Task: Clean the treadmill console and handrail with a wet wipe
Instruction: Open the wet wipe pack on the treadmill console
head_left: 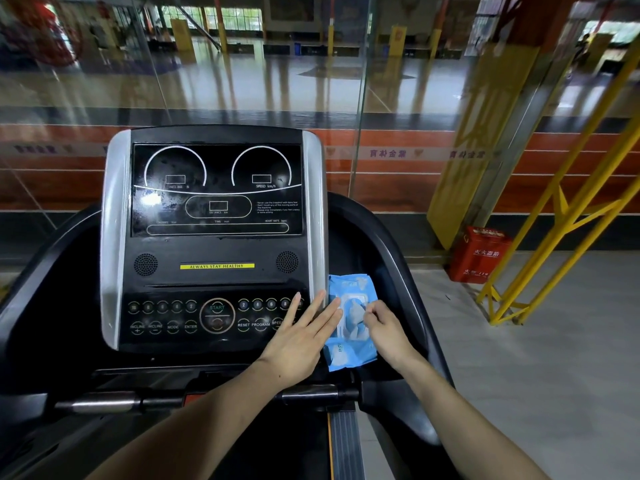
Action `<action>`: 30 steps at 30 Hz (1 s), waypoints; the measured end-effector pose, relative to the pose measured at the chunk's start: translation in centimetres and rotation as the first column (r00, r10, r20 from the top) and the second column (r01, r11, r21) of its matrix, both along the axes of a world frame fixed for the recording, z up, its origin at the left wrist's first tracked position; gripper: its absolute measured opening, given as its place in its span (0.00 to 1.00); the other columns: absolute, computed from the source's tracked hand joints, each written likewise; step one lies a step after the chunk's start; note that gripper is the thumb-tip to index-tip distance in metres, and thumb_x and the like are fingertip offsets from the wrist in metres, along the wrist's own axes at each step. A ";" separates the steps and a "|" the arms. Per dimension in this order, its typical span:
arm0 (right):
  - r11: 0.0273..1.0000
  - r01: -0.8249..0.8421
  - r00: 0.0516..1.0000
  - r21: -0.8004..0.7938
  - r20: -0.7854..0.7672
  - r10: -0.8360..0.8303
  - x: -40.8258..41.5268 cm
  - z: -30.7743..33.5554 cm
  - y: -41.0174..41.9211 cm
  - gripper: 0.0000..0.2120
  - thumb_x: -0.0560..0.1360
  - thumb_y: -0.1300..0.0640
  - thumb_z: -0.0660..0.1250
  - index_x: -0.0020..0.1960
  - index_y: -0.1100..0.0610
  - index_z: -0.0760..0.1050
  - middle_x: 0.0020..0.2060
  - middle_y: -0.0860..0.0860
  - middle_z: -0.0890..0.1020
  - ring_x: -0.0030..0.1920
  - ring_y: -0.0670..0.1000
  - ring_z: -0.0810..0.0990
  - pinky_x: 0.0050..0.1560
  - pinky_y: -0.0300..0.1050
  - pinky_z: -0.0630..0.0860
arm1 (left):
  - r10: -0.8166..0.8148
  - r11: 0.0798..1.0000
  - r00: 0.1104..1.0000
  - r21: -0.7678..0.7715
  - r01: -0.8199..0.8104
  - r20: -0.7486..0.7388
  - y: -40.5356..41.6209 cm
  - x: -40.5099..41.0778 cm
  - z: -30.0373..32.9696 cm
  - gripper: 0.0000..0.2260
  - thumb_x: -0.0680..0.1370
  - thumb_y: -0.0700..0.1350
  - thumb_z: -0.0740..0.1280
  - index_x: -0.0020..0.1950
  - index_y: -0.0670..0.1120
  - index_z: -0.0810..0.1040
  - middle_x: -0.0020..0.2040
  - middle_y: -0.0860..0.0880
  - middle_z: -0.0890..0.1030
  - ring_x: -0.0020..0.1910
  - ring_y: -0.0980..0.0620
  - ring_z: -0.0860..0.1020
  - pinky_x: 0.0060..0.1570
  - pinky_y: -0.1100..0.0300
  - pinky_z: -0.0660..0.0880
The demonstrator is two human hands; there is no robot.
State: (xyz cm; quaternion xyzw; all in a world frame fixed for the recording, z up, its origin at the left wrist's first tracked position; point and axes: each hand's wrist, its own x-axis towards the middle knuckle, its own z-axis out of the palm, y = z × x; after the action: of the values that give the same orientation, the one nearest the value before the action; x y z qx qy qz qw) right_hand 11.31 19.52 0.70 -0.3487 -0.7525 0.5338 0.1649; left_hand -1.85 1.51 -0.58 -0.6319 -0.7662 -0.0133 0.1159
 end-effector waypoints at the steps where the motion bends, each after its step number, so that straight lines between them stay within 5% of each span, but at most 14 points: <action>1: 0.999 0.021 1.000 0.027 0.005 -0.021 -0.2 0.0 -0.1 0.09 0.83 0.55 0.60 0.44 0.53 0.70 0.38 0.48 0.77 0.36 0.46 0.72 0.38 0.41 0.70 | 0.003 1.000 1.000 0.011 -0.003 -0.004 0.1 0.1 -0.1 0.38 0.80 0.40 0.60 0.85 0.46 0.41 0.86 0.48 0.40 0.83 0.44 0.31 0.80 0.33 0.39; 4: 0.991 0.057 0.998 0.119 -0.014 -0.056 -0.9 -0.2 0.0 0.10 0.79 0.47 0.68 0.46 0.52 0.74 0.40 0.48 0.80 0.39 0.47 0.78 0.40 0.39 0.74 | 0.014 1.000 1.000 -0.001 -0.014 -0.005 0.2 0.1 -0.3 0.40 0.79 0.39 0.60 0.85 0.47 0.40 0.86 0.49 0.39 0.82 0.44 0.30 0.80 0.34 0.37; 9: 0.946 0.074 0.997 0.314 -0.042 -0.064 -1.0 0.2 -0.2 0.09 0.79 0.59 0.69 0.41 0.51 0.78 0.43 0.47 0.78 0.43 0.45 0.79 0.46 0.38 0.73 | 0.018 1.000 0.999 0.011 -0.017 -0.031 0.2 -0.1 -0.7 0.39 0.78 0.39 0.60 0.85 0.46 0.42 0.87 0.48 0.43 0.83 0.43 0.33 0.79 0.32 0.39; 18: 0.994 0.098 0.940 0.044 -0.333 -0.078 1.9 6.2 0.1 0.05 0.80 0.62 0.65 0.45 0.58 0.74 0.48 0.47 0.84 0.49 0.45 0.82 0.49 0.38 0.76 | 0.030 1.000 0.998 -0.007 -0.030 -0.052 0.3 -0.2 -0.9 0.40 0.78 0.42 0.61 0.85 0.45 0.43 0.86 0.47 0.43 0.84 0.43 0.34 0.79 0.30 0.42; 21: 0.992 0.084 0.965 0.090 -0.256 -0.058 2.5 5.8 0.6 0.08 0.80 0.64 0.62 0.47 0.52 0.72 0.42 0.51 0.80 0.39 0.49 0.76 0.41 0.44 0.73 | 0.033 0.999 0.998 0.003 -0.033 -0.052 0.3 -0.1 -1.0 0.41 0.76 0.41 0.62 0.85 0.45 0.45 0.87 0.47 0.45 0.84 0.42 0.36 0.79 0.30 0.45; 24: 0.971 0.008 0.999 0.239 -0.052 0.005 2.7 4.5 0.5 0.10 0.78 0.62 0.60 0.46 0.46 0.72 0.41 0.49 0.80 0.42 0.53 0.78 0.43 0.50 0.76 | 0.028 1.000 0.999 0.009 -0.027 -0.047 0.3 -0.2 -1.0 0.41 0.76 0.41 0.63 0.85 0.44 0.45 0.87 0.46 0.45 0.84 0.42 0.36 0.79 0.30 0.47; 26: 0.930 -0.122 0.988 0.348 0.134 0.079 2.5 3.3 0.3 0.03 0.78 0.53 0.64 0.46 0.46 0.71 0.39 0.48 0.81 0.39 0.54 0.79 0.41 0.53 0.78 | 0.027 1.000 0.999 0.015 -0.026 -0.042 0.3 -0.2 -1.0 0.41 0.76 0.41 0.64 0.85 0.45 0.46 0.87 0.47 0.46 0.84 0.43 0.37 0.79 0.30 0.47; 30: 0.713 -0.383 0.883 0.587 0.461 0.095 1.8 1.7 -0.2 0.19 0.70 0.32 0.68 0.52 0.42 0.68 0.47 0.43 0.80 0.44 0.46 0.76 0.43 0.46 0.72 | 0.017 1.000 0.999 -0.004 -0.017 -0.033 0.2 -0.3 -0.9 0.41 0.77 0.40 0.62 0.85 0.45 0.44 0.87 0.47 0.42 0.83 0.44 0.32 0.79 0.30 0.43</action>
State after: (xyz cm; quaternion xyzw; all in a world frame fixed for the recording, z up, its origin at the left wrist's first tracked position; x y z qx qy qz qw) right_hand 13.12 19.36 2.40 -0.2651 -0.9485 0.1660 0.0492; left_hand -2.15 1.73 -1.49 -0.6259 -0.7695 -0.0002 0.1270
